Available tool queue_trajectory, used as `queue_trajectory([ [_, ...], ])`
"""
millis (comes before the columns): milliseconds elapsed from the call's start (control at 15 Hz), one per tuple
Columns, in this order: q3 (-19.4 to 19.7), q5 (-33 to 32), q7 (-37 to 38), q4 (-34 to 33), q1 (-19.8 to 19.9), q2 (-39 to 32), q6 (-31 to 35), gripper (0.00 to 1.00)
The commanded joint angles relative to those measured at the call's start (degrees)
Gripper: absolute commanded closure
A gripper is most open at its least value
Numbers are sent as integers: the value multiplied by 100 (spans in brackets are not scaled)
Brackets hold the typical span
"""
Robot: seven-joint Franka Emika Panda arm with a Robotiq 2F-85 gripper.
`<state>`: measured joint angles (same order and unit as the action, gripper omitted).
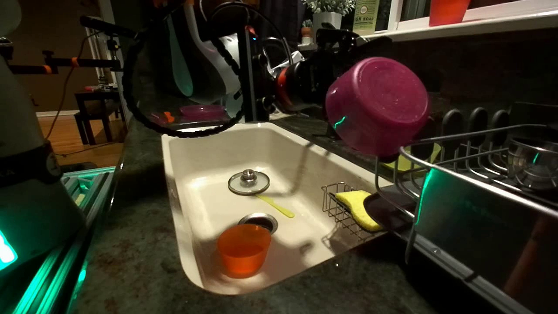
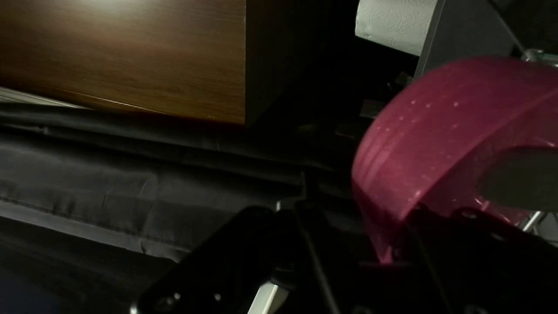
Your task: Put the bowl in the dish tray
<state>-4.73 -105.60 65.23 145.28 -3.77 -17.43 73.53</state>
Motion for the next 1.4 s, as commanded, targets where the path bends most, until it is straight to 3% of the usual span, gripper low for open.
queue_trajectory([
  [0,-18,-194,105,-66,44,-208,-137,36],
  [333,-12,-216,71,-113,83,-236,-89,1],
  [667,-18,-195,50,-147,118,-292,-23,7],
  [933,-20,-194,4,-142,128,-355,9,0],
  [1333,-30,-162,-41,-124,191,-457,136,0],
])
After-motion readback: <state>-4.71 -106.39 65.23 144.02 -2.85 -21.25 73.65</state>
